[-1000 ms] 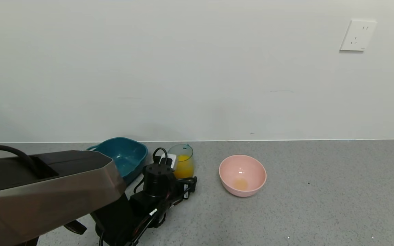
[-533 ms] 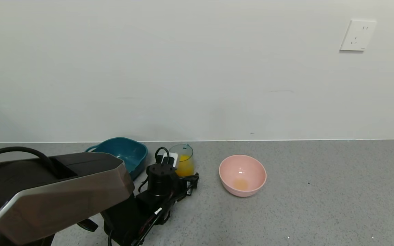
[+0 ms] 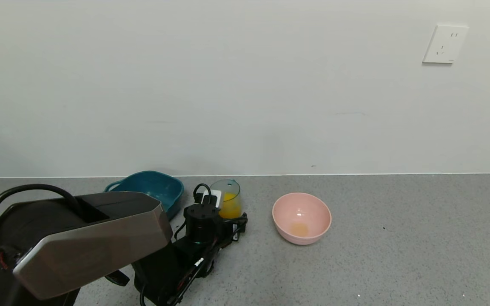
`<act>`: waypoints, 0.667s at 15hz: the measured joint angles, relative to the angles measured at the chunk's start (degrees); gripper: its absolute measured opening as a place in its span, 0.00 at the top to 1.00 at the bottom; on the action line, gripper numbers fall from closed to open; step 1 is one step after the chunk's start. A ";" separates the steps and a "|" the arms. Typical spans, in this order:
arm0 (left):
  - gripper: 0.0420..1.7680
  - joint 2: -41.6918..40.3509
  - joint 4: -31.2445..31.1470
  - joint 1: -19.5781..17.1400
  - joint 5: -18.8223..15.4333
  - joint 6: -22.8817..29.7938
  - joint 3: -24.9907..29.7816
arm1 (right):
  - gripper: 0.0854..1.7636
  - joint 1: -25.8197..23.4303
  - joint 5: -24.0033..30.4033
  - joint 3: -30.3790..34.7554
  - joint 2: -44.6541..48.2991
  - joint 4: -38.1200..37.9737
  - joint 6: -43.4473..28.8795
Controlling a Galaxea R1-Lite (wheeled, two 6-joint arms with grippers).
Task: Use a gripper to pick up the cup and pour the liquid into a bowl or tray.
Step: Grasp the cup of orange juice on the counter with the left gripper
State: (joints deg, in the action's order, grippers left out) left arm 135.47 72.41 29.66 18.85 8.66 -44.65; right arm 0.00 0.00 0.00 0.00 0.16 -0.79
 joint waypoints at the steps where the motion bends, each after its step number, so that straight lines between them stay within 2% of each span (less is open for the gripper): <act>1: 0.03 0.09 0.02 -0.01 0.02 -0.01 -0.24 | 0.03 0.00 -0.02 0.00 0.00 0.00 0.02; 10: 0.03 2.23 0.11 -0.04 0.72 -0.11 -3.11 | 0.03 0.00 0.00 0.00 0.00 0.00 0.00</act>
State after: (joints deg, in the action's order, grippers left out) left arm 137.70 72.52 29.62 19.57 8.55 -47.76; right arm 0.00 0.00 0.00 0.00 0.16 -0.79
